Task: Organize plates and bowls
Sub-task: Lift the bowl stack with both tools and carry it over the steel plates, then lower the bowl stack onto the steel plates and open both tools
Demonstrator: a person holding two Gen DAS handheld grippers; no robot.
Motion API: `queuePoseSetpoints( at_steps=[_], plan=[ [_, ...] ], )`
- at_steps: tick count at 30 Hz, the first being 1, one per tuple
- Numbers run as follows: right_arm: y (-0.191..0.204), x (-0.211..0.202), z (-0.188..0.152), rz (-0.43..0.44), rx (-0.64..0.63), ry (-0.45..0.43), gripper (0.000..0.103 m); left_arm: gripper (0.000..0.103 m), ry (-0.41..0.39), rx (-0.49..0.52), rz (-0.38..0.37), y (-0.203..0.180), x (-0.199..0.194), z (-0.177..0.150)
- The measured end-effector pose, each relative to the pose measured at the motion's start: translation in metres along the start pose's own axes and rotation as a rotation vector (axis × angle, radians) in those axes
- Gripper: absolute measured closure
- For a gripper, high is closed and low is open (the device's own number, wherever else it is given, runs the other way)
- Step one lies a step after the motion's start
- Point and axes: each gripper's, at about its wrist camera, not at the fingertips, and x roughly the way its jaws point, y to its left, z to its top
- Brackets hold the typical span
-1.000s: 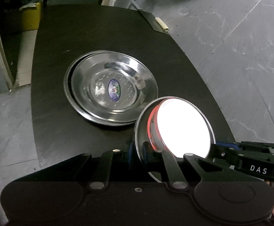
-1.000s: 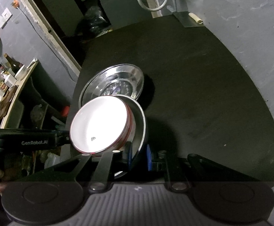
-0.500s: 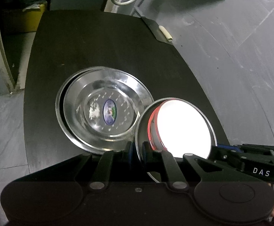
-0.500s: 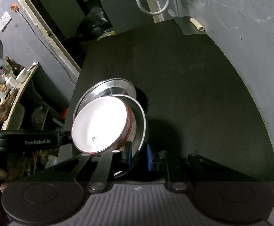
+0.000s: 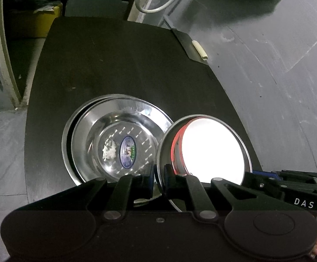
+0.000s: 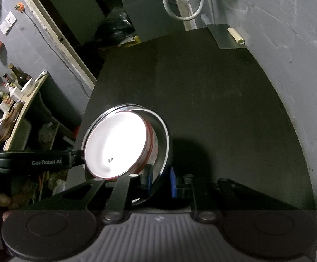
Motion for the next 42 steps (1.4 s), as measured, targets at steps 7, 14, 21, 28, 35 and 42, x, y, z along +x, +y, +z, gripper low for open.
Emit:
queuePoseSetpoints(
  at_steps=[7,14,21,28,35,42],
  plan=[
    [0.002,0.008,0.009,0.015,-0.026,0.014,0.084,0.095,-0.012,-0.015,0.028,0.002,0.002,0.005],
    [0.006,0.018,0.019,0.043,-0.063,0.03,0.084,0.095,-0.024,-0.052,0.06,0.009,0.002,0.007],
    [0.01,0.028,0.029,0.072,-0.092,0.047,0.084,0.095,-0.037,-0.088,0.091,0.017,0.0,0.008],
    [0.012,0.038,0.034,0.09,-0.108,0.066,0.084,0.095,-0.039,-0.111,0.114,0.022,0.003,0.01],
    [0.015,0.051,0.039,0.106,-0.117,0.086,0.084,0.095,-0.025,-0.124,0.145,0.027,0.009,0.014],
    [0.015,0.06,0.042,0.117,-0.12,0.103,0.084,0.095,-0.019,-0.132,0.158,0.032,0.013,0.017]
  ],
)
